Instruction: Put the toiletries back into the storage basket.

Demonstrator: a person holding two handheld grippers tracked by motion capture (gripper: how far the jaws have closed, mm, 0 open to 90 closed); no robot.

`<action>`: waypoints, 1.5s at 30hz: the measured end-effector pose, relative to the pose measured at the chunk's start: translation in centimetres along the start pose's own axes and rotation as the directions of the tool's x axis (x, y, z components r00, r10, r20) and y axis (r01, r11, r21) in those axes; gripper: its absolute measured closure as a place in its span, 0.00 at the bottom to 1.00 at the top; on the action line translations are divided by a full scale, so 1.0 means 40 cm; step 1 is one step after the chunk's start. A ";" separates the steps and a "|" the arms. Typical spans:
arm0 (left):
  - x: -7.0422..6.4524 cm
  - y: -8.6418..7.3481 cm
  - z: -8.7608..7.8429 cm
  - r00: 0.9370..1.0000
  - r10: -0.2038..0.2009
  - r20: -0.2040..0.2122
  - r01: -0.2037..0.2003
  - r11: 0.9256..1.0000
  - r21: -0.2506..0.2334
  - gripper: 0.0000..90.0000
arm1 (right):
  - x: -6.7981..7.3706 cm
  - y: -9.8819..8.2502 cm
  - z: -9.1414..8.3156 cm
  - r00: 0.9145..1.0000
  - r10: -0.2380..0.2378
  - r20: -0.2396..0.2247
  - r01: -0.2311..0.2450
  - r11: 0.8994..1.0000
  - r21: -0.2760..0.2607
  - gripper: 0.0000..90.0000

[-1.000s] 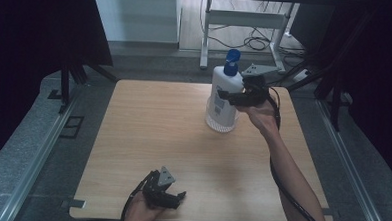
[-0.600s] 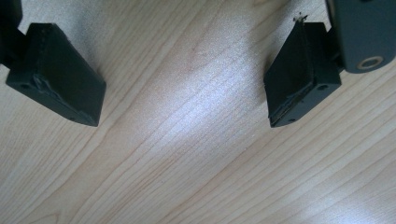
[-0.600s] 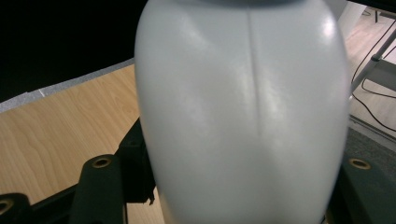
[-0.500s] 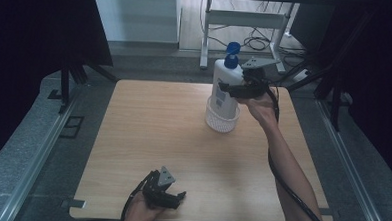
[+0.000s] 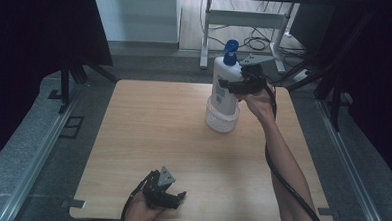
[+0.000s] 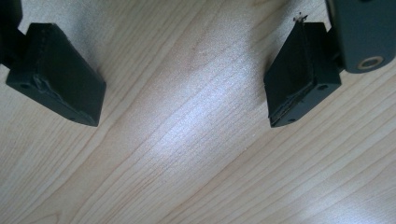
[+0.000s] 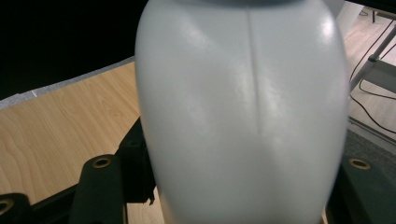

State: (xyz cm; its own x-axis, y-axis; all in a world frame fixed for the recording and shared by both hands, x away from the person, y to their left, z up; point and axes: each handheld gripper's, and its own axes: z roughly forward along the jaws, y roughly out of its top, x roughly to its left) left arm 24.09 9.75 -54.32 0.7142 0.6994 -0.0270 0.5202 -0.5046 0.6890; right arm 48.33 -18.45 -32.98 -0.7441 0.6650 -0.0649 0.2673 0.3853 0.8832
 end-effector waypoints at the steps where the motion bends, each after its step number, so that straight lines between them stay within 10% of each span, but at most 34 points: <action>1: 0.000 0.000 0.000 1.000 0.000 0.000 0.000 1.000 0.000 0.13 | -0.003 -0.001 0.002 1.000 0.002 0.001 -0.002 1.000 0.002 0.42; 45: 0.000 0.000 0.000 1.000 0.000 0.001 0.000 1.000 0.002 0.13 | -0.023 -0.144 0.120 0.996 0.060 0.060 -0.063 0.996 0.055 0.42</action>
State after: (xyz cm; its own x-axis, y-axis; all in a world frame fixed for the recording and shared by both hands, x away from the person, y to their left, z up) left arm 24.08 9.74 -54.31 0.7145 0.6990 -0.0279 0.5212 -0.5053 0.6878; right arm 50.41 -18.22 -40.24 -0.6883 0.7244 -0.0397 0.3473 0.3770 0.8587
